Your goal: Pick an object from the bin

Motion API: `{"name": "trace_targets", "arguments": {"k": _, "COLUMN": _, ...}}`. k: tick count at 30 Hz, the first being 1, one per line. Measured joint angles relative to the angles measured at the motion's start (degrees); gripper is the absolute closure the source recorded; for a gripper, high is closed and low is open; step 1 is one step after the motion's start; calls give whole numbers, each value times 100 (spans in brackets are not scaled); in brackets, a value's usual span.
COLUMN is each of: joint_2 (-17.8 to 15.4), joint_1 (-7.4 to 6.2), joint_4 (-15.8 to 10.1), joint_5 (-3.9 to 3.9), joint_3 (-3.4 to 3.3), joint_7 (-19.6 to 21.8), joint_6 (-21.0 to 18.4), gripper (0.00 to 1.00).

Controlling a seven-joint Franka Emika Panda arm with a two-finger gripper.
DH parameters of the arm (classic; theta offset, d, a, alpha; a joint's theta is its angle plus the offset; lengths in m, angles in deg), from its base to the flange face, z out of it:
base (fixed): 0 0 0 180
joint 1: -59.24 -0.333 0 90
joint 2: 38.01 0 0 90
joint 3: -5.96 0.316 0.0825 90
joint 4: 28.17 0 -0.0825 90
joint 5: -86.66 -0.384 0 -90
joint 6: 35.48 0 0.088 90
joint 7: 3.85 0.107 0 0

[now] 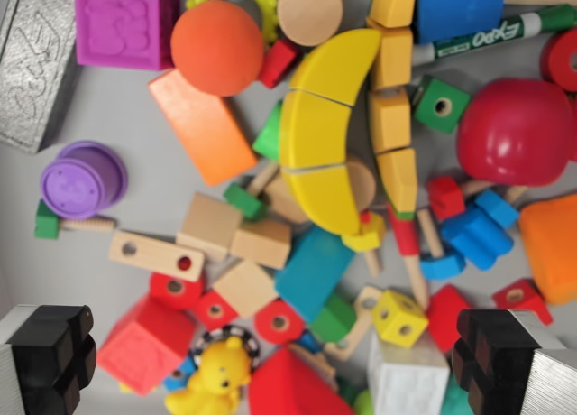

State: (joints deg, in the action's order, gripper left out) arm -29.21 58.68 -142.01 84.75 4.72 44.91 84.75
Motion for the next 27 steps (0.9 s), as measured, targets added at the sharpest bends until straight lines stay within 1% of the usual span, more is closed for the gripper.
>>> {"name": "trace_targets", "arguments": {"k": 16, "joint_2": 0, "joint_1": 0, "joint_4": -7, "joint_5": 0, "joint_3": 2, "joint_7": -4, "joint_6": 0, "gripper": 0}}
{"name": "trace_targets", "arguments": {"k": 27, "joint_2": 2, "joint_1": -25, "joint_4": -106, "joint_5": 1, "joint_3": 56, "joint_7": -59, "joint_6": 104, "gripper": 0}}
